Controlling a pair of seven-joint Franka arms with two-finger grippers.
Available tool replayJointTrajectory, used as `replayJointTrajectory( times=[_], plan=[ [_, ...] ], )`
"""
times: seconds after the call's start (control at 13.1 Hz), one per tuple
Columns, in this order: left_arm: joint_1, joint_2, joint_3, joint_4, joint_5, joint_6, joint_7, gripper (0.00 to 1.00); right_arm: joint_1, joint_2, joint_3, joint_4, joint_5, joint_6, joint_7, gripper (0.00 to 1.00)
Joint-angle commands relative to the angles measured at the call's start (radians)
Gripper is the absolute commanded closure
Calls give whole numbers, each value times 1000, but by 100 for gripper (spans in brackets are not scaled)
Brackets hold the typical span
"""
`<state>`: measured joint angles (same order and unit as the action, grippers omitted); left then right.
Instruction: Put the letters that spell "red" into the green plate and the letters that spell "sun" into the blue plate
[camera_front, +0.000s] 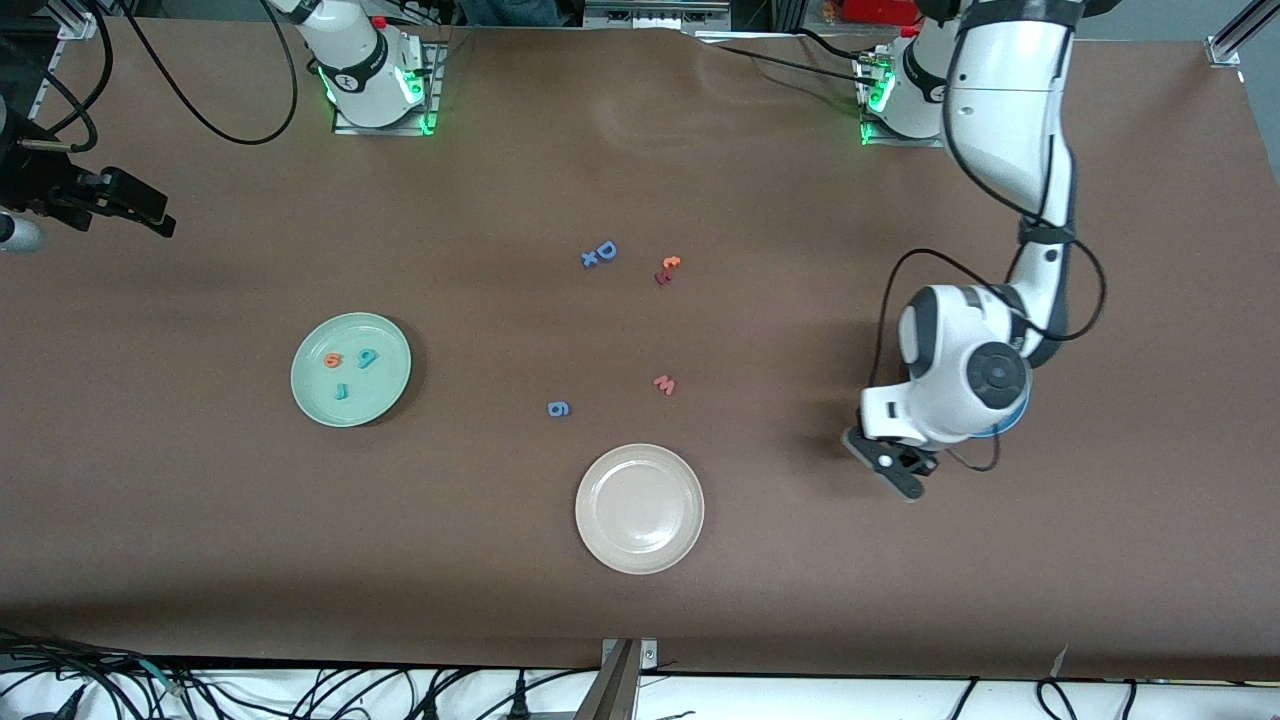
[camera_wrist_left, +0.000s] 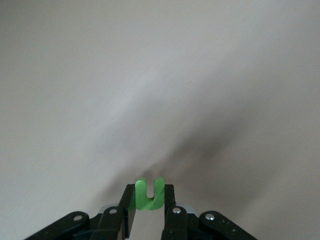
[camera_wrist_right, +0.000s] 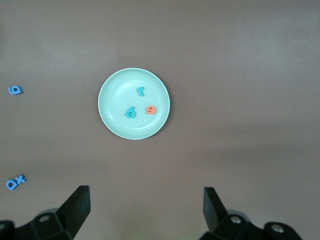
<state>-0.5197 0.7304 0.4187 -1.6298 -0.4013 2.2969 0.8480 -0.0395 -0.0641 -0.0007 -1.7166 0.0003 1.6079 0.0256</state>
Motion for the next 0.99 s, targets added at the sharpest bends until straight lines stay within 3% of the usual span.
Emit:
replayJointTrajectory(
  times=[0.0,0.46,0.54,0.61,0.69,0.92],
  plan=[
    [13,-46,58,-71,-37,-56,130,81,-8,-3,5,6,-14,6,-19,0],
    [55,-101,95,-214,-37,-70,282,77,6,41,-9,61,-16,1,-36,0],
    [55,-100,95,-219,-37,-70,283,68,6,41,-10,61,-16,1,-36,0],
    [55,-100,95,-220,-37,-70,283,19,6,41,-10,60,-16,1,-36,0],
    [55,-101,95,-219,-37,-70,283,0,6,40,-9,58,-16,1,-33,0],
    [55,-132,95,-206,-39,-74,275,0,6,40,-7,51,-13,3,-29,0]
  ],
)
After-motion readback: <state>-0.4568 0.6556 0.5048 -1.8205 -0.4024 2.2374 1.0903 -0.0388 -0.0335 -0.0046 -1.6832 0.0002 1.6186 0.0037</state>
